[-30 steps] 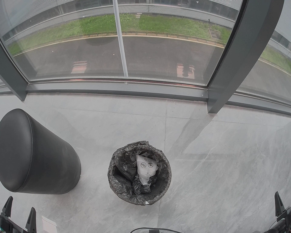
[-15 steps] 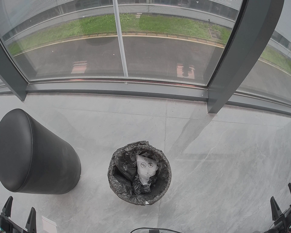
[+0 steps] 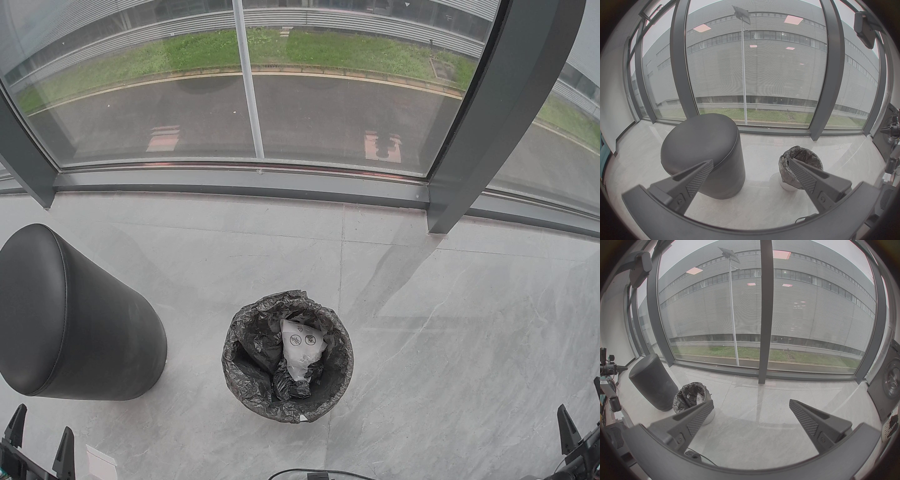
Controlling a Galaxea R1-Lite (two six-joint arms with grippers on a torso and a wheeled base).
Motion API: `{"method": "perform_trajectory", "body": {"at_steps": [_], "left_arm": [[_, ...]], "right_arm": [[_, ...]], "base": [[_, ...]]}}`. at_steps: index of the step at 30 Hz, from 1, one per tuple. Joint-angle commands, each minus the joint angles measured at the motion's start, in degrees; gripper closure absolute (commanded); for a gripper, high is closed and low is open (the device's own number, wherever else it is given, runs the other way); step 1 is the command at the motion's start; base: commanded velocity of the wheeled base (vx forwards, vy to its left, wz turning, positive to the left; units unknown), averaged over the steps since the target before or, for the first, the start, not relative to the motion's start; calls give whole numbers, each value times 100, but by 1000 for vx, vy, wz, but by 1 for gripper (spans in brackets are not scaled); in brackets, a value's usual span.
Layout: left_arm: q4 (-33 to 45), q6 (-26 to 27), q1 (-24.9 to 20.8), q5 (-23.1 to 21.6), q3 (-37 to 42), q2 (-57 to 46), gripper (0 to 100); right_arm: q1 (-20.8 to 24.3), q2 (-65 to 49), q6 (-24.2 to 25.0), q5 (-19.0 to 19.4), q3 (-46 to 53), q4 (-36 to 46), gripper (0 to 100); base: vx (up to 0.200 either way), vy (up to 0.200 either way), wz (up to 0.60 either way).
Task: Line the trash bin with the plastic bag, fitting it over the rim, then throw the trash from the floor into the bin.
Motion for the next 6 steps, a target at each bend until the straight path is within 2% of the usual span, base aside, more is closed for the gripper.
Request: {"method": "perform_trajectory", "body": {"at_steps": [1, 6], "left_arm": [[-2, 0, 1, 1, 101, -93, 0], [-2, 0, 1, 1, 101, -93, 0]], "right_arm": [[1, -77, 3, -5, 84, 3, 0], [1, -77, 30, -5, 84, -5, 0]], "base": [[0, 0, 0], [0, 0, 0]]}}
